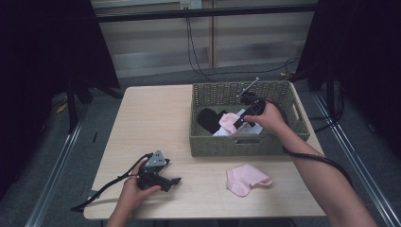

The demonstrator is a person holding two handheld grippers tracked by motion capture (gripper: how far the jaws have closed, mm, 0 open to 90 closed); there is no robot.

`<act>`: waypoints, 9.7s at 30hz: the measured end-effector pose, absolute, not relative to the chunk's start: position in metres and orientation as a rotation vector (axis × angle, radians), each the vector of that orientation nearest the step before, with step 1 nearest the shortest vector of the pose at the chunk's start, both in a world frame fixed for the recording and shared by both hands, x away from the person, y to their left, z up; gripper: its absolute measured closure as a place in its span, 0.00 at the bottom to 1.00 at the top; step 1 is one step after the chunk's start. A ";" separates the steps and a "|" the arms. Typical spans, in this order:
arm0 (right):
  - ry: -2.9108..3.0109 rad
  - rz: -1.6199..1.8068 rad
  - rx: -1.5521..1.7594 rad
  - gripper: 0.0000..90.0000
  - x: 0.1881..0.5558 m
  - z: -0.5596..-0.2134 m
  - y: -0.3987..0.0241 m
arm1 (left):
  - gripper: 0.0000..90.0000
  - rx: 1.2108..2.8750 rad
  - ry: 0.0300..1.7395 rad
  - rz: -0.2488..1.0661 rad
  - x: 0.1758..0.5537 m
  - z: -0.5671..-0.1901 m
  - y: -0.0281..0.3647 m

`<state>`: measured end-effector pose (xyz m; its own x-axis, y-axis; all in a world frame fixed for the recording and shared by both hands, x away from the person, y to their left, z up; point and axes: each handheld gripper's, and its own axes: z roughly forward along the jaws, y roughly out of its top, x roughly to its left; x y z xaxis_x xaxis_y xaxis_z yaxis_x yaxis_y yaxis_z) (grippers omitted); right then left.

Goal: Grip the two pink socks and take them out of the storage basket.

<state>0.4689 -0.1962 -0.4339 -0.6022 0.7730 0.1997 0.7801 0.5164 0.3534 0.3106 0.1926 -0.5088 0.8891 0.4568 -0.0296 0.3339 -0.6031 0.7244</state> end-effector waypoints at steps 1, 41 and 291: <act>-2.724 -0.633 -1.390 0.34 0.469 -0.436 -0.195 | 0.14 2.270 0.564 0.201 0.311 -0.509 0.193; -2.772 -0.625 -1.225 0.94 0.449 -0.351 -0.206 | 0.14 2.273 0.563 0.198 0.311 -0.509 0.193; -2.766 -0.817 -1.265 0.29 0.289 -0.469 -0.290 | 0.14 2.273 0.563 0.199 0.310 -0.509 0.193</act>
<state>0.2893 -0.2898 -0.4692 -0.6773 0.7075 0.2017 0.7036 0.5427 0.4588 0.3105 0.1928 -0.5087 0.8901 0.4547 -0.0307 0.3342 -0.6054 0.7223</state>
